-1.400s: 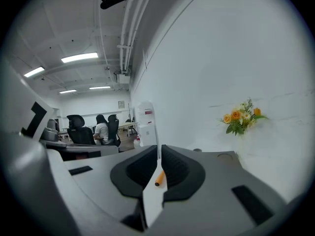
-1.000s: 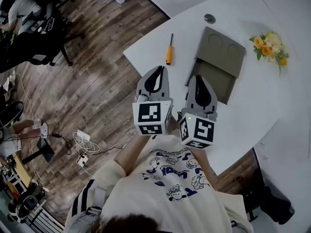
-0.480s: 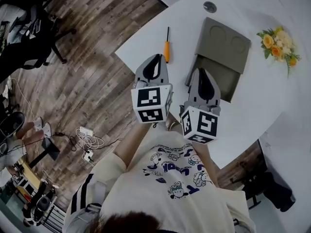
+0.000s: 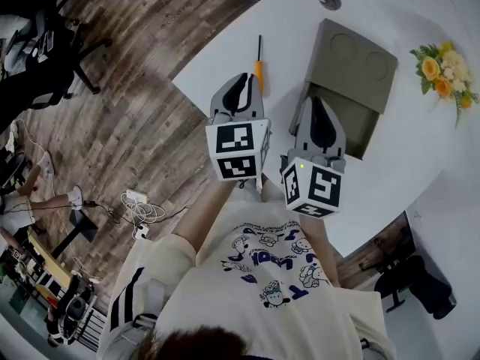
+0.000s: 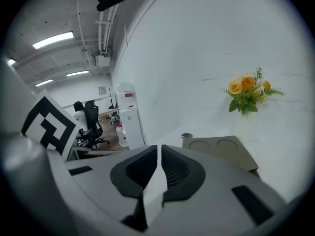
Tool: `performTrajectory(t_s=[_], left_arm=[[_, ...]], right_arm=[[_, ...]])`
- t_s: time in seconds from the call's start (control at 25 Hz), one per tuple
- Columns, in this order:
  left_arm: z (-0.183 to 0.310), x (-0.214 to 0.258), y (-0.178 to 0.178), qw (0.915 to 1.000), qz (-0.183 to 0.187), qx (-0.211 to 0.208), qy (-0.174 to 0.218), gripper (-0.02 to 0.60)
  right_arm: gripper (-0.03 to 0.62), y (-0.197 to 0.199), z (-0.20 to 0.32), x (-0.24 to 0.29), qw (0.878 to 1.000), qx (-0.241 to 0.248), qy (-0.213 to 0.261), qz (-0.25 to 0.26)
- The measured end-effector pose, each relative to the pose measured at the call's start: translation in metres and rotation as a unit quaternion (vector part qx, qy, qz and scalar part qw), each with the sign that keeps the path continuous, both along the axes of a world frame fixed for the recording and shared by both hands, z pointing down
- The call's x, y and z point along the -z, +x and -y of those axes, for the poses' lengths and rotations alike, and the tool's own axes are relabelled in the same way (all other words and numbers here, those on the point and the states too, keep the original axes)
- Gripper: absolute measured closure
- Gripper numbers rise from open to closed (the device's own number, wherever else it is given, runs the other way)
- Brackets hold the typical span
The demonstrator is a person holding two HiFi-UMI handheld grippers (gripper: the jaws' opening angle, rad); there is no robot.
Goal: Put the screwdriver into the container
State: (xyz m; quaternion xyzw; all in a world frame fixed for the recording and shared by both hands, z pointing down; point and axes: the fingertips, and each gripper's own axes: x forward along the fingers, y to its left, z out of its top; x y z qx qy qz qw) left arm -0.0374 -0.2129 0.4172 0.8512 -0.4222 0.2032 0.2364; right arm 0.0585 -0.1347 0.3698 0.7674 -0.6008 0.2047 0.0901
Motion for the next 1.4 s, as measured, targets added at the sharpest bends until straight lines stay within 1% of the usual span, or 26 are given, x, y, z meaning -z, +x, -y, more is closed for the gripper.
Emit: performTrajectory(t_s=[0.16, 0.32, 0.56, 0.68, 0.96, 1.24, 1.4], left_arm=[[0.002, -0.017, 0.007, 0.9997, 0.01, -0.007, -0.023, 0.552], [0.009, -0.031, 0.013, 0.9991, 0.019, -0.005, -0.039, 0.552], [0.016, -0.056, 0.019, 0.9977, 0.035, -0.003, -0.058, 0.551], [0.013, -0.067, 0.023, 0.9968, 0.042, -0.006, -0.068, 0.518], [0.019, -0.083, 0.031, 0.9941, 0.053, -0.016, -0.093, 0.47], [0.018, -0.097, 0.039, 0.9906, 0.065, -0.021, -0.119, 0.454], [0.017, -0.108, 0.043, 0.9878, 0.085, -0.022, -0.129, 0.454]], right_arm=[[0.551, 0.004, 0.002, -0.008, 1.0, -0.006, -0.009, 0.007], [0.551, 0.008, 0.006, -0.018, 1.0, -0.01, -0.019, 0.018], [0.551, 0.01, 0.012, -0.039, 0.999, 0.006, -0.036, 0.027], [0.551, 0.014, 0.01, -0.046, 0.999, 0.007, -0.039, 0.031], [0.55, 0.016, 0.018, -0.057, 0.998, 0.005, -0.05, 0.037], [0.551, 0.019, 0.016, -0.063, 0.997, -0.002, -0.061, 0.042], [0.551, 0.025, 0.014, -0.068, 0.997, -0.007, -0.065, 0.043]])
